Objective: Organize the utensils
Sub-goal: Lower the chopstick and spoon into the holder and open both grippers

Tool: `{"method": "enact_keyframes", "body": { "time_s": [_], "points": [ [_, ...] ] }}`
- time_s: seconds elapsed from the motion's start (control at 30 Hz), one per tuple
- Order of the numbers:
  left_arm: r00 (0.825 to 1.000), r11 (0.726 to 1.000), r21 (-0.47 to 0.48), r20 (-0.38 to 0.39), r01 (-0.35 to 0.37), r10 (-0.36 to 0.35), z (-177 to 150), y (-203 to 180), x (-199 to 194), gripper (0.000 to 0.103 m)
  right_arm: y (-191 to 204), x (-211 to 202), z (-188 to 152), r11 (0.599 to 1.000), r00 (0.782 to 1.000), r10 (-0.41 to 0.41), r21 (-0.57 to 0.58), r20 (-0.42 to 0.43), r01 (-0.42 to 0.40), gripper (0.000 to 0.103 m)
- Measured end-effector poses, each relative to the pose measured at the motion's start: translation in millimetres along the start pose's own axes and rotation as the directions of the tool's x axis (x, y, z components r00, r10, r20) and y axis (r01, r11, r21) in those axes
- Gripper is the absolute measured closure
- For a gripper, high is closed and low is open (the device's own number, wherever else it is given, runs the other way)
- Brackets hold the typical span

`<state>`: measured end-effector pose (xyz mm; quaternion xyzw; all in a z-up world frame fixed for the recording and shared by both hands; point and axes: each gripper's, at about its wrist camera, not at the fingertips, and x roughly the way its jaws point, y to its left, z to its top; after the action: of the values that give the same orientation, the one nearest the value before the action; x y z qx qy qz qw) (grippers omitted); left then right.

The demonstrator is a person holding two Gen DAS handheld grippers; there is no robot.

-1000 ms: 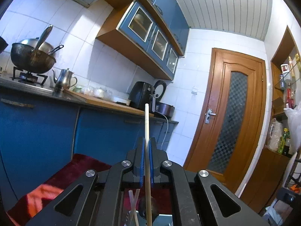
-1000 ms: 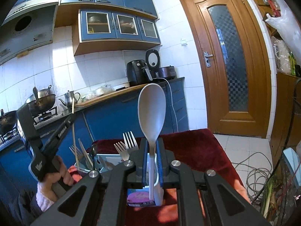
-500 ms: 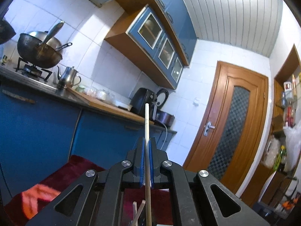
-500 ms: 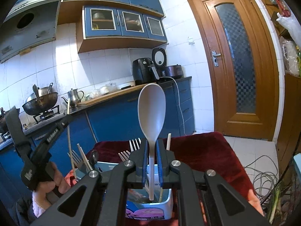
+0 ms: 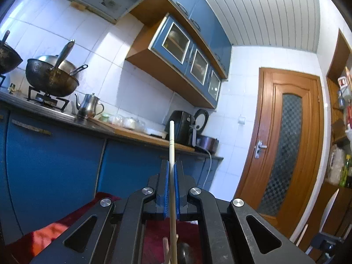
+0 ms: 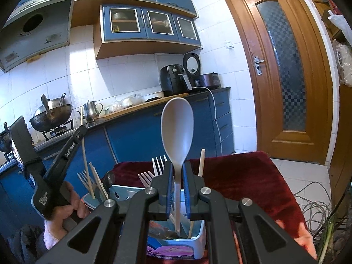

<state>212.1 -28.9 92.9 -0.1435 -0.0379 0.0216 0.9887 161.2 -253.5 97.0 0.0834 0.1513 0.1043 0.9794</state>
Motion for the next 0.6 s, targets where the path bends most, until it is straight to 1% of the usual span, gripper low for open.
{"method": "enact_keyframes", "body": {
  "time_s": [0.1,0.27,0.37,0.6],
  "points": [
    [0.999,1.0,0.025,-0.035,-0.001,0.002,-5,-3,-2,0.099,-2,3,-1,1.0,1.0,0.01,0.005,-0.014,-0.01,0.092],
    [0.998,0.998,0.064,-0.056,0.002,0.001,-5,-5,-14,0.099,-5,6,-3,0.999,0.999,0.03,0.021,-0.034,-0.029,0.092],
    [0.997,0.997,0.083,-0.083,0.011,-0.004,-7,-5,-21,0.099,-4,7,-6,0.999,0.998,0.036,0.024,-0.046,-0.035,0.092],
    [0.984,0.991,0.12,-0.174,0.064,-0.043,-14,-7,-28,0.099,1,11,-11,1.0,0.997,0.021,-0.007,-0.075,-0.022,0.092]
  ]
}}
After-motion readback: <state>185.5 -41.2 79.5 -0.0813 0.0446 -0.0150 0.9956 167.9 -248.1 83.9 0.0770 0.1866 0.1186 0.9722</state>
